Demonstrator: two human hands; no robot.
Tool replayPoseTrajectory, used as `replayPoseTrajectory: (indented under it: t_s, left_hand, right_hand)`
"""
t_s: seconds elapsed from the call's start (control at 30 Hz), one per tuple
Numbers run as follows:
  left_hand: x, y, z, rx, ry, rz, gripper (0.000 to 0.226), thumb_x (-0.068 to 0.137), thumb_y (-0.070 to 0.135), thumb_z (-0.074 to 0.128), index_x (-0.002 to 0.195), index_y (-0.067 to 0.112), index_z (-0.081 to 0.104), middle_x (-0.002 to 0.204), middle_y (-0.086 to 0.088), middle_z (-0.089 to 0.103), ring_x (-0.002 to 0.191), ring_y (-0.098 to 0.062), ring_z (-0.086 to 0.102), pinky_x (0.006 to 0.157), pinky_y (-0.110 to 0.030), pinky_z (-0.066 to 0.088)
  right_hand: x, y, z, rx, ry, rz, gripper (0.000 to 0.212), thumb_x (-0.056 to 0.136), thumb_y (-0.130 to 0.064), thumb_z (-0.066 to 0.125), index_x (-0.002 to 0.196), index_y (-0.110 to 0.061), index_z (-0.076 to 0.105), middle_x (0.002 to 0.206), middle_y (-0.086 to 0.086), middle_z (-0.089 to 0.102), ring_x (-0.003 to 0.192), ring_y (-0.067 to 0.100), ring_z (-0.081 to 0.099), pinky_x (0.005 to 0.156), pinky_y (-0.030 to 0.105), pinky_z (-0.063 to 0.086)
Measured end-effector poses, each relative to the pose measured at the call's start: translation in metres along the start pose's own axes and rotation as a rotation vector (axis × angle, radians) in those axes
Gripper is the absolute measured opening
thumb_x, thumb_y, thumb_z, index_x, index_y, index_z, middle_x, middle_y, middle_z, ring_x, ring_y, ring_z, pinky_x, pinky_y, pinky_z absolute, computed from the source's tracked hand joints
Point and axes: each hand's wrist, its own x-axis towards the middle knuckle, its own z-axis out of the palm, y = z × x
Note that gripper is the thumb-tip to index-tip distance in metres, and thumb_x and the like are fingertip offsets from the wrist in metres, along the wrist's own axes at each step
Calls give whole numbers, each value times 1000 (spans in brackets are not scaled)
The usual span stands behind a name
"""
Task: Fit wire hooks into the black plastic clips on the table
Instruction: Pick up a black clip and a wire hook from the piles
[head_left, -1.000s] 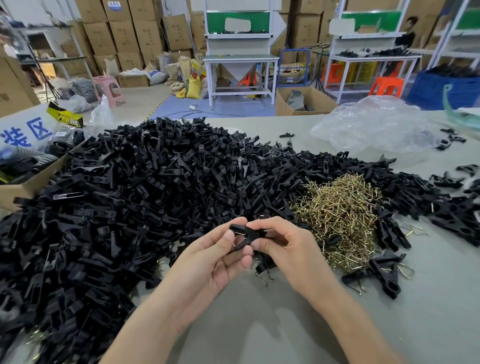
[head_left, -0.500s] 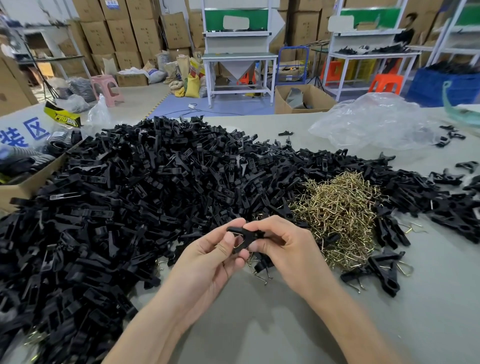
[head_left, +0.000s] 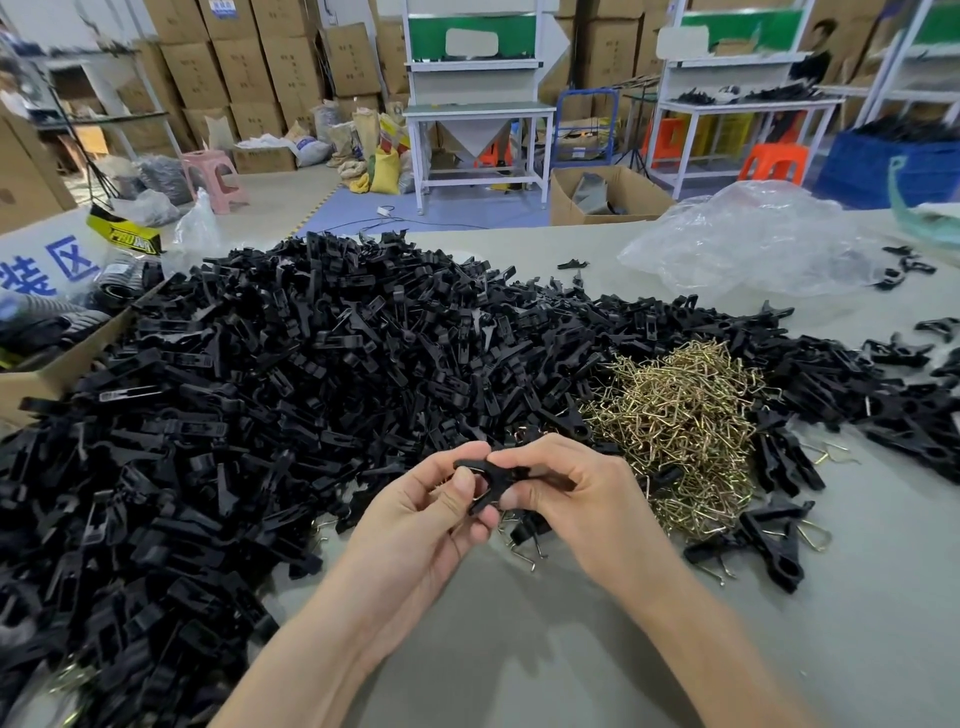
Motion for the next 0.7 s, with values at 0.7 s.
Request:
replayPoseTrajectory:
  t_s: [0.7]
  left_hand:
    - [0, 3, 1, -205, -113, -52, 40, 72, 19, 87, 110, 10, 76, 88, -9, 66, 74, -17, 69, 66, -25, 60]
  right_hand:
    - [3, -7, -1, 234, 52, 147, 39, 91, 4, 66, 97, -32, 81, 97, -1, 79, 100, 18, 73, 98, 33, 55]
